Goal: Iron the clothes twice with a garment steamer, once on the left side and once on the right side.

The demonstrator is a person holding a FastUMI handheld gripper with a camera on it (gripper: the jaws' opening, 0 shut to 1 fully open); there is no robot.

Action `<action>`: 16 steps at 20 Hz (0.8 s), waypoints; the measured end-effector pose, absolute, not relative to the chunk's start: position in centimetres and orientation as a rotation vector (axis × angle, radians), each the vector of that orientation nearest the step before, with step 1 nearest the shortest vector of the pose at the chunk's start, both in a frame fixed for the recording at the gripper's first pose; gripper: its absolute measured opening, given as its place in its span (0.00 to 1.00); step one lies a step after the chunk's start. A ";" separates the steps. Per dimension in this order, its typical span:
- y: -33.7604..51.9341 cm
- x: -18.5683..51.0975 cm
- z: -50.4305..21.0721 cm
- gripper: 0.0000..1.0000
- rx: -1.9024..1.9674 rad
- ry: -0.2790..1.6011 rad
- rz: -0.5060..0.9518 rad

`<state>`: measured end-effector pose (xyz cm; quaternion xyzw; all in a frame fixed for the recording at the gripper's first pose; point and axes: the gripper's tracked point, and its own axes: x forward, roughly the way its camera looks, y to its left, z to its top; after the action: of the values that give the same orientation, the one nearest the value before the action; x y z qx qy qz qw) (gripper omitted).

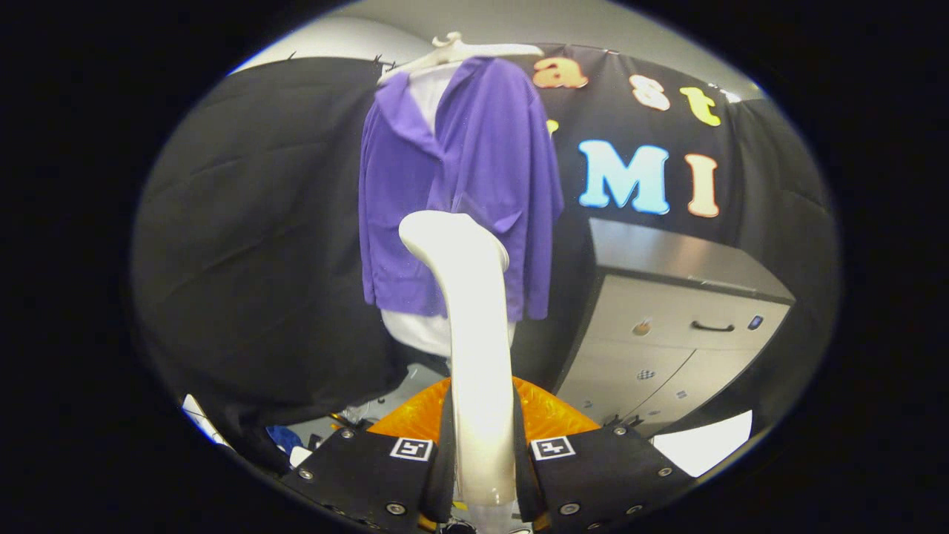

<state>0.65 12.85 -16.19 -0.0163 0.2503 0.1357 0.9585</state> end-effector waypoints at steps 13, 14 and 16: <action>3.9 -4.6 -4.7 0.34 -0.009 0.168 0.096; 3.7 -4.9 -4.5 0.34 -0.003 0.161 0.079; 3.8 -5.7 -4.3 0.34 0.022 0.155 0.053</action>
<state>-5.73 3.84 -4.32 0.0110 0.0772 0.0262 0.9966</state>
